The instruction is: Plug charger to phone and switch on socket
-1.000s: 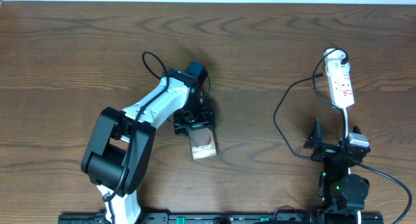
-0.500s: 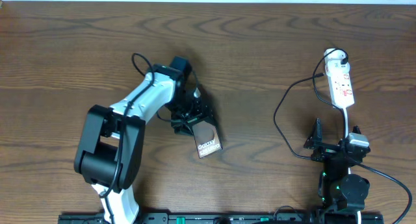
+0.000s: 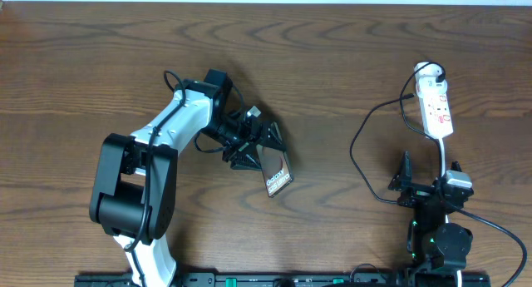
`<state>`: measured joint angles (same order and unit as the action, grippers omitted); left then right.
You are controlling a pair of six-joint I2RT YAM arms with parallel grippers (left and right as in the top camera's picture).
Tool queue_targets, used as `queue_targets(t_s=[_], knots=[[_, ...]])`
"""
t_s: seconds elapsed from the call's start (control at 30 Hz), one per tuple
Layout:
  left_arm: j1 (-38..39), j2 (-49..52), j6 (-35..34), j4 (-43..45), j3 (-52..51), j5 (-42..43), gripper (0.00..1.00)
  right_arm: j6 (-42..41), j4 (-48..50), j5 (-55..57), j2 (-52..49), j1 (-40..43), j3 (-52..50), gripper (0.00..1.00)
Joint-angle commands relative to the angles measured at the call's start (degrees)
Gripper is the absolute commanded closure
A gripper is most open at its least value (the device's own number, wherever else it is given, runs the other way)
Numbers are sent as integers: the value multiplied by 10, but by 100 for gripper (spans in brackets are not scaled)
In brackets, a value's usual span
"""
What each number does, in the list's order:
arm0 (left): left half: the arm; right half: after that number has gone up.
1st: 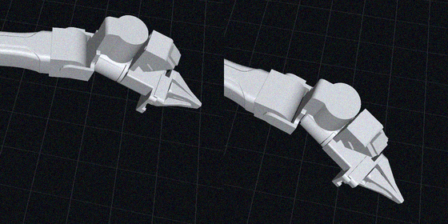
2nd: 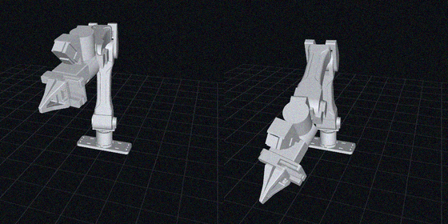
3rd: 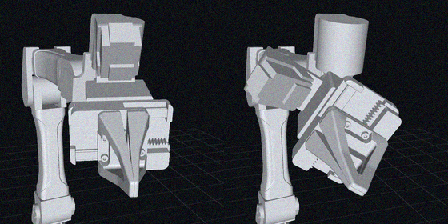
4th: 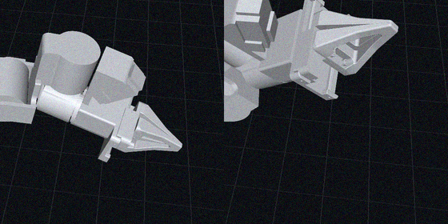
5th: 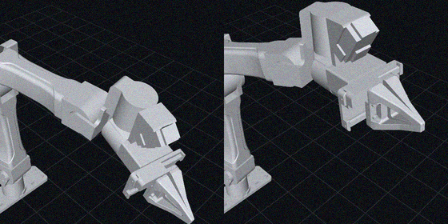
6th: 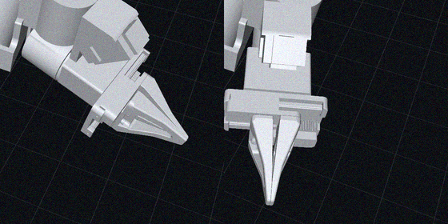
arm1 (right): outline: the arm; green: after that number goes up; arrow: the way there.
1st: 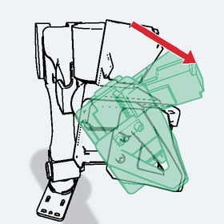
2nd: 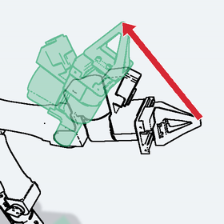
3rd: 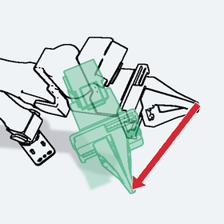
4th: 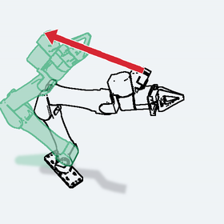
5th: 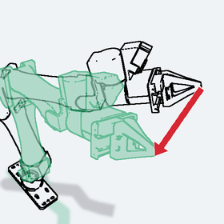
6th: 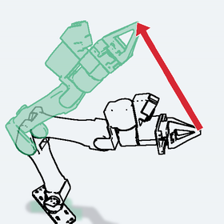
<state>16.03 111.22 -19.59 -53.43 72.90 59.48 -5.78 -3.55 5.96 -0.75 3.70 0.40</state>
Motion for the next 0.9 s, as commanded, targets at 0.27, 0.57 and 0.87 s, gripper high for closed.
queue_targets(t_s=[0.27,0.57,0.87], knots=[[-24,-21,11,-3,18,122,42,7,-1,-2,-1,4,-1,1],[-42,-21,12,-3,18,141,42,7,-1,-2,-1,4,-1,1],[-42,-21,12,-3,18,141,42,7,-1,-2,-1,4,-1,1]])
